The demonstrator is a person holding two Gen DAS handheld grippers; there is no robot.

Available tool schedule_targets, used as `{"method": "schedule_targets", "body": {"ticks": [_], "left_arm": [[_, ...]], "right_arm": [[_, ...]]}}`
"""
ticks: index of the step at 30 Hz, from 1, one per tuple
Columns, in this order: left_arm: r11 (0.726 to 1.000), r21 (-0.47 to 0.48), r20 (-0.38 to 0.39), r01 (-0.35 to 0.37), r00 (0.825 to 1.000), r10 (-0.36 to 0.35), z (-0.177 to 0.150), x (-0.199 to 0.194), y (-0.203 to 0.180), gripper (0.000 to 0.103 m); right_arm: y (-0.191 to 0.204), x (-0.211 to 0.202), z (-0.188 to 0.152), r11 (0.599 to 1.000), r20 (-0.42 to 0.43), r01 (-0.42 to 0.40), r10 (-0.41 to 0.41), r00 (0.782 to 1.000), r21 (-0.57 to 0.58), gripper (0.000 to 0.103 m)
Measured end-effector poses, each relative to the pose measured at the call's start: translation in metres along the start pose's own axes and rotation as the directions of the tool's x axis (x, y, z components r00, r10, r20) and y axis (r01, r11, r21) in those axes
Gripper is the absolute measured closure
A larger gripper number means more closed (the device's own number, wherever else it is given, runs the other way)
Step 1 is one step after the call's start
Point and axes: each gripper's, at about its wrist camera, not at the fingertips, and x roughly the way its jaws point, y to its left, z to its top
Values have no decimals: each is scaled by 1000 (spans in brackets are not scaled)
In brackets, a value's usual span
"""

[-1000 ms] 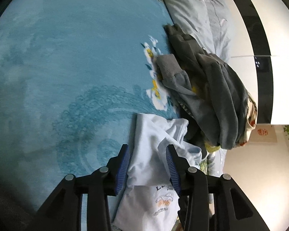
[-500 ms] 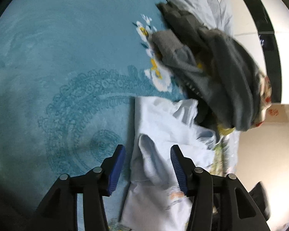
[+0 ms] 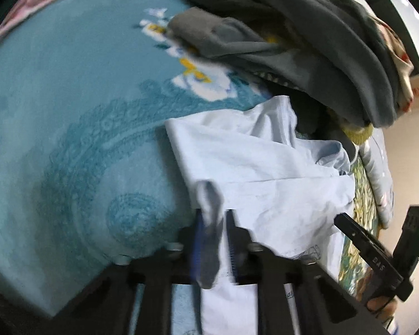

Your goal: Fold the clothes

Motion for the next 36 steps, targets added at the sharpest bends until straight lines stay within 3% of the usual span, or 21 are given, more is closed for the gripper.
{"method": "schedule_targets", "body": {"ticks": [4,7,11,12,14,16,18,23,27,31,36], "left_arm": [[1000,13,85,8,996,-9,-2,-17,-1,99],[999,-49,109,23,994,-17,3,-19,12,99],[994,-110,42,1,999,3,5,-4,24,98],[994,-112,37,-15,999,19,5,-4,25,96],[992,-117,27,-48,998,51,5,-3,26,77],[989,-123,19,-77,997,80,6,1,26,67],[991,-115,26,-72,997,75,7,2,26,67],[990,-127,19,-61,998,64,5,-1,24,67],[988,-156,56,-5,998,14,1,-16,28,64],[982,-186,37,21,999,-14,3,-12,32,61],[988,-148,34,-36,999,42,14,-4,30,56]], "right_arm": [[3,2,4,999,-2,9,-10,1000,-49,64],[-9,-3,13,998,24,44,-43,999,-50,65],[-45,-5,29,992,59,125,-125,990,1,64],[-55,-6,32,989,61,147,-148,987,16,55],[-76,-5,36,983,57,176,-179,982,53,44],[-97,-3,38,977,42,189,-194,980,99,44],[-117,-1,38,969,23,198,-203,979,151,44],[-136,-10,28,956,16,148,-157,987,254,44],[-115,-29,1,976,-4,83,-83,997,199,44],[-104,-23,-16,982,-42,112,-107,993,150,43],[-117,-15,10,979,30,63,-70,997,196,43]]}}
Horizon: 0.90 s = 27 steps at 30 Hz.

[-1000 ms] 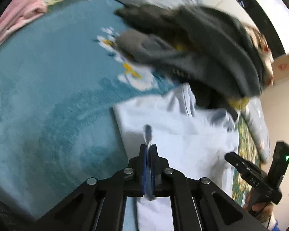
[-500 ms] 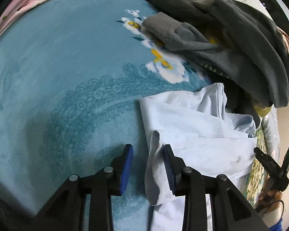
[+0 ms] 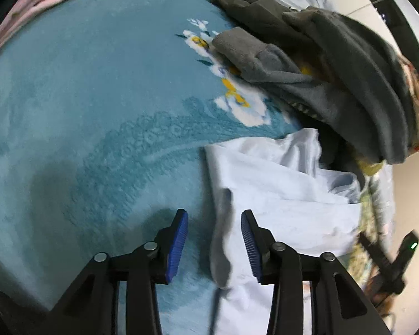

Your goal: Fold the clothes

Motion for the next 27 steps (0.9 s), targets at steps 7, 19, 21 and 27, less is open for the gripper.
{"method": "schedule_targets", "body": {"ticks": [7,19,21,27], "left_arm": [[998,-26,33,56,998,-55,12,17,-4,52],[993,114,80,-19,997,10,-3,13,-33,94],[991,131,102,-22,995,9,-8,2,-34,95],[993,116,218,-14,976,-12,-22,-46,-29,97]], "right_arm": [[-13,39,37,999,-88,-45,45,995,6,43],[10,44,38,989,-73,-117,124,990,92,97],[20,33,37,991,-49,-109,113,992,75,98],[61,-42,29,986,81,-166,169,982,-32,99]]}}
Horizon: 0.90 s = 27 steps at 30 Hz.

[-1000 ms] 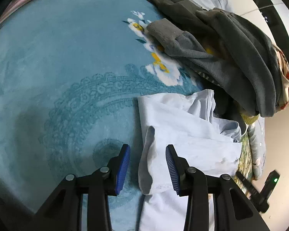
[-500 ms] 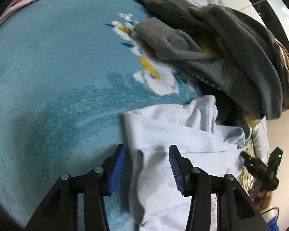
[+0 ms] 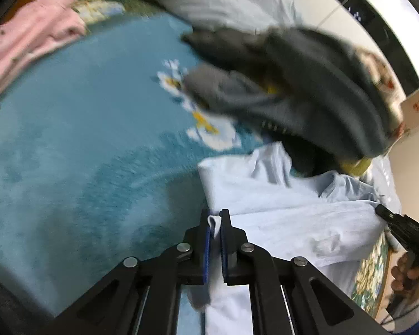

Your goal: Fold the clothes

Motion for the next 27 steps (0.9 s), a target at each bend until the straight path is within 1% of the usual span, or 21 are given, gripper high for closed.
{"method": "schedule_targets", "body": {"ticks": [2,4,5,6,8,10,12,13,14,16,18,21,24,26,27], "left_arm": [[1000,-20,61,3,998,-2,0,-23,7,97],[999,-41,122,7,993,-2,-1,-46,15,97],[999,-53,150,9,989,-1,-1,-57,19,97],[997,-83,162,9,987,4,-1,-64,27,97],[989,-144,154,39,988,-16,0,-66,40,97],[982,-182,125,58,992,-35,1,-55,48,97],[969,-219,102,119,990,-99,2,-46,54,97],[967,-217,100,136,988,-116,1,-47,53,97],[967,-204,95,151,986,-134,3,-46,51,96],[974,-160,73,158,986,-148,5,-42,41,96],[983,-95,32,159,987,-157,8,-30,25,96],[994,-15,-23,112,993,-112,14,-12,6,96],[996,-15,-65,85,994,-86,24,11,2,96],[997,-20,-86,70,994,-71,29,23,3,93],[999,-20,-101,50,993,-52,31,30,4,93]], "right_arm": [[30,-19,-2,997,37,-25,28,999,-78,99],[60,-44,-4,985,79,-47,61,995,-164,99],[67,-49,-2,980,91,-53,72,993,-191,99],[72,-57,-1,975,104,-56,80,991,-216,99],[89,-65,2,965,118,-78,110,987,-251,99],[103,-60,1,955,110,-66,101,989,-290,99],[100,-51,2,953,106,-30,65,992,-301,99],[93,-50,3,959,106,-14,45,993,-285,99],[85,-48,4,964,104,3,26,994,-268,99],[58,-45,7,977,102,30,-8,995,-210,99],[39,-43,11,985,94,42,-26,995,-169,99],[12,-29,13,992,73,56,-48,996,-110,99],[-6,-17,15,997,53,57,-54,997,-60,99],[-14,-5,16,997,26,65,-64,998,-40,99],[-17,0,17,997,17,68,-67,998,-34,99]]}}
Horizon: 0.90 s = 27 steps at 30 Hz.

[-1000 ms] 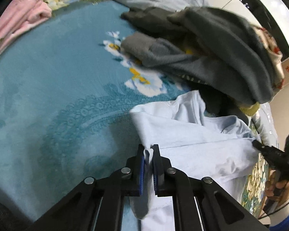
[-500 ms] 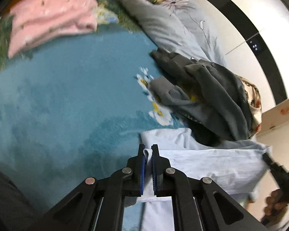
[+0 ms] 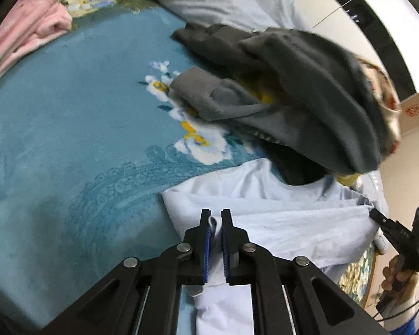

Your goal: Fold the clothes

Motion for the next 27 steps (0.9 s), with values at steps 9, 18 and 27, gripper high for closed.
{"method": "schedule_targets", "body": {"ticks": [9,18,27], "left_arm": [[991,-115,-77,62,995,-71,-12,20,29,80],[982,-165,-105,93,988,-111,-14,23,31,38],[982,-172,-97,82,990,-100,-1,48,28,41]], "right_arm": [[-20,30,4,999,-75,8,-4,997,52,99],[-37,46,-3,994,-115,26,-14,993,107,98],[-39,51,-1,992,-136,45,-29,990,116,98]]}}
